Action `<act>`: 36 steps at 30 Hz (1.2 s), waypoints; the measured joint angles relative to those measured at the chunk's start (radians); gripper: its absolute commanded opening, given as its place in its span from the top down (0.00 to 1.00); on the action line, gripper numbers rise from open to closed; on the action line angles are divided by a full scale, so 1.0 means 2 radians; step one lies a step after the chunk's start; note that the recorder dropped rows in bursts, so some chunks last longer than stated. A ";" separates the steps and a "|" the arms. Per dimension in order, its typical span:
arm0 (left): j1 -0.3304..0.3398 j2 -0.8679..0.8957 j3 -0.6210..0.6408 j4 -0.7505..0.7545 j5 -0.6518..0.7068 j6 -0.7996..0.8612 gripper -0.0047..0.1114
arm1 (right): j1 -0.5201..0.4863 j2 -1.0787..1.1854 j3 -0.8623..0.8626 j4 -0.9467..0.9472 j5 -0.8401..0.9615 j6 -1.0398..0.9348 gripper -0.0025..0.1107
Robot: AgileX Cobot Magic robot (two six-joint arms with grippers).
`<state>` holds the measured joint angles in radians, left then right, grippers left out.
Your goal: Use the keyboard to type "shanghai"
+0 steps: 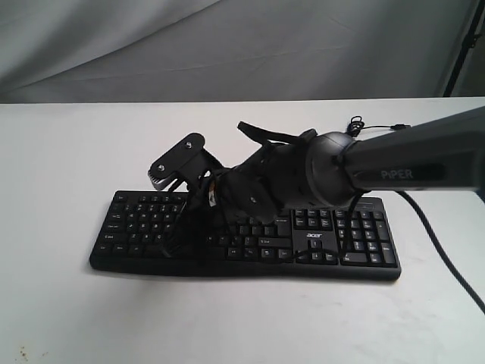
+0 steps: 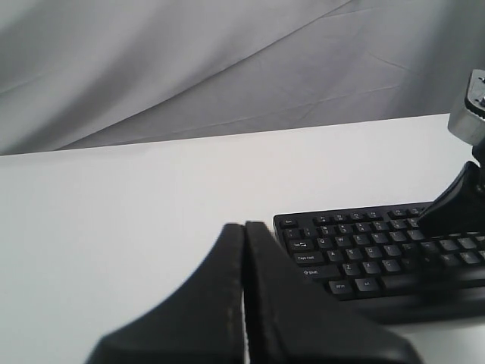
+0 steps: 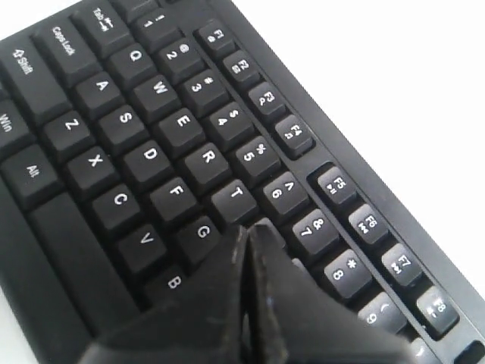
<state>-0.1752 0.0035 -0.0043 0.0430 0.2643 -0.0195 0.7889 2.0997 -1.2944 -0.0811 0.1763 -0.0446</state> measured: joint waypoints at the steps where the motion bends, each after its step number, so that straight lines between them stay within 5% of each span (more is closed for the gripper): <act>1: 0.000 0.000 0.000 0.000 0.000 0.000 0.96 | 0.000 0.000 0.000 0.000 -0.001 0.000 0.98; 36: 0.000 0.000 0.000 0.000 0.000 0.000 0.96 | 0.006 0.000 -0.019 0.012 0.017 -0.014 0.98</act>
<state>-0.1752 0.0035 -0.0043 0.0430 0.2643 -0.0195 0.8007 2.1006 -1.3323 -0.0571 0.2100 -0.0720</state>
